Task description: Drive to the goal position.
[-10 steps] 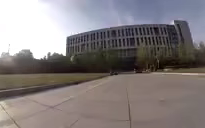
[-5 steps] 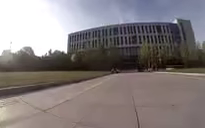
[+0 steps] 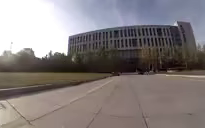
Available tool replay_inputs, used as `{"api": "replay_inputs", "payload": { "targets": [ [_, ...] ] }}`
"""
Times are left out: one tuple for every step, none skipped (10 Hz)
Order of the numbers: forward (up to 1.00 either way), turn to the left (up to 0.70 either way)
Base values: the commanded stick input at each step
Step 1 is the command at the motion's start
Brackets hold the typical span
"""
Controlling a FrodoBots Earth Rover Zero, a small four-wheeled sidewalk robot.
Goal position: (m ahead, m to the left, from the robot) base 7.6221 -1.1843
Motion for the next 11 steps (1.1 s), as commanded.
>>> {"api": "replay_inputs", "payload": {
  "targets": [
    [0.7,-0.01],
    [0.7,-0.08],
    [0.7,-0.15],
    [0.7,-0.22],
    [0.7,-0.29],
    [0.7,-0.35],
    [0.7,-0.35],
    [0.7,-0.35],
    [0.7,-0.35],
    [0.7,-0.35],
    [0.7,-0.35]
  ]
}}
